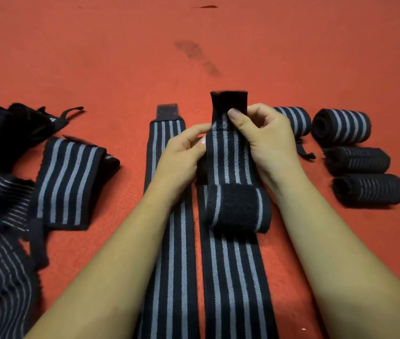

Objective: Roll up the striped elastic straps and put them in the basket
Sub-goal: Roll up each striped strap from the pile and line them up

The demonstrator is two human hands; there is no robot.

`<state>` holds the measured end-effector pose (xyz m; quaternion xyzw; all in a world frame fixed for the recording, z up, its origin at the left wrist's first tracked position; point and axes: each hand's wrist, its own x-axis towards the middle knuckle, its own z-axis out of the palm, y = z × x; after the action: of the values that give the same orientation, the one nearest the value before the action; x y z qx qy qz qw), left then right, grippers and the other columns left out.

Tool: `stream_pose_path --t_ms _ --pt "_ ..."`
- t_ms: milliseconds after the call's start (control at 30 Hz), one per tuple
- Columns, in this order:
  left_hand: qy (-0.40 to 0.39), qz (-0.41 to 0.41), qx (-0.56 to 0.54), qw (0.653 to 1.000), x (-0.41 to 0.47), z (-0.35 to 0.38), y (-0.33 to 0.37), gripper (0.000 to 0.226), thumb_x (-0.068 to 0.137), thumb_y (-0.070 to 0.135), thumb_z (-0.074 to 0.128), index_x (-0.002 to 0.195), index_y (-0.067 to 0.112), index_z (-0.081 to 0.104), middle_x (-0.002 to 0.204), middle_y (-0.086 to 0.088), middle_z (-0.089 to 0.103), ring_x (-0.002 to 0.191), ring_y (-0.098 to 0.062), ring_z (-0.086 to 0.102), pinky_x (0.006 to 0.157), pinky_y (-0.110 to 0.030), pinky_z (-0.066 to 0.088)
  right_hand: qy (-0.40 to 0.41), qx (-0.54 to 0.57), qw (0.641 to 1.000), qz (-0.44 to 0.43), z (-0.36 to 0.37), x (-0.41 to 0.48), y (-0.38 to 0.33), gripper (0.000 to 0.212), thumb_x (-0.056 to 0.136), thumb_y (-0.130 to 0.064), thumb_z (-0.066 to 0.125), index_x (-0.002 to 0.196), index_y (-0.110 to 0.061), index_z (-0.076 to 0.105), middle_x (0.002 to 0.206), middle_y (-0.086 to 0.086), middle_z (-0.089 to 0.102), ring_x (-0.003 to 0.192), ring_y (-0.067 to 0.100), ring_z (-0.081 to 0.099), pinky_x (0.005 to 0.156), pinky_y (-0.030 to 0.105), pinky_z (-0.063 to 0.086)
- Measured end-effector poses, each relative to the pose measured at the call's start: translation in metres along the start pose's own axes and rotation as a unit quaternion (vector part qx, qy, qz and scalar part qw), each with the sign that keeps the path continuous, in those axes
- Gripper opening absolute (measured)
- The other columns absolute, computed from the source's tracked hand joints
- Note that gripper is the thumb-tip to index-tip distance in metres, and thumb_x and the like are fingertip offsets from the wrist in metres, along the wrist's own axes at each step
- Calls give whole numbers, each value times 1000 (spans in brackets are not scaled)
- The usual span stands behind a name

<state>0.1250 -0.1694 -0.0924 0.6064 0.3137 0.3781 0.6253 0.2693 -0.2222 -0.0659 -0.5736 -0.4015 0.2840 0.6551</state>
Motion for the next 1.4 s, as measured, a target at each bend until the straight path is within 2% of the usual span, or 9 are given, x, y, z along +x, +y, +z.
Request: stream_pose_path --t_ms 333,533,667,800,900,1000,1133,1233,1400 --pt "53 -13 -47 997 -1 5 1 30 102 5 51 128 10 64 114 -9 74 109 -23 70 98 -39 54 -19 49 998 22 2 -3 2 16 94 -20 68 80 -12 67 78 6 68 76 19 63 71 34 52" --pt "17 3 -60 998 -3 7 3 30 99 2 51 120 16 68 109 -4 75 96 -14 70 82 -27 54 -7 38 998 45 0 -1 7 22 88 -29 74 81 -11 64 82 11 68 76 22 65 73 39 54" --pt "29 22 -72 997 -2 4 4 29 97 13 51 113 21 73 114 -8 74 106 -21 67 94 -37 49 -9 51 998 40 2 -1 9 19 86 -23 76 83 -11 62 84 12 67 78 23 65 76 40 54" --pt "41 93 29 994 -6 6 5 9 99 20 62 105 19 68 91 -3 72 87 -15 66 84 -33 52 -3 126 991 39 8 -2 11 26 82 -10 77 99 -10 57 91 14 64 85 27 64 82 41 54" --pt "29 139 62 988 -6 4 1 13 97 16 64 110 16 65 99 -14 73 94 -31 69 89 -47 53 -25 199 978 56 10 -3 6 23 95 -6 63 115 6 58 95 22 69 85 33 69 84 45 57" --pt "16 144 71 987 -5 4 3 14 97 13 63 111 14 64 102 -12 73 95 -24 69 89 -41 54 -41 189 979 60 6 -4 3 17 100 -12 58 98 2 66 86 23 71 78 34 70 76 42 59" --pt "16 115 79 990 -8 7 6 13 97 21 64 110 19 61 92 -7 70 89 -10 66 84 -30 53 -35 194 980 33 6 -3 3 14 98 -10 60 89 -6 69 88 22 69 84 36 67 85 53 55" --pt "-16 65 151 986 -8 8 2 30 93 48 60 116 28 61 104 2 73 101 -14 69 94 -47 54 -18 182 983 -26 6 1 4 13 97 -10 60 93 -10 72 90 11 71 88 27 65 86 46 52" --pt "11 46 36 998 -2 4 6 18 94 27 66 107 14 67 101 -8 75 97 -25 72 90 -45 56 -33 163 982 -88 7 0 3 15 97 -4 58 103 -3 71 99 8 73 97 21 67 91 36 52"
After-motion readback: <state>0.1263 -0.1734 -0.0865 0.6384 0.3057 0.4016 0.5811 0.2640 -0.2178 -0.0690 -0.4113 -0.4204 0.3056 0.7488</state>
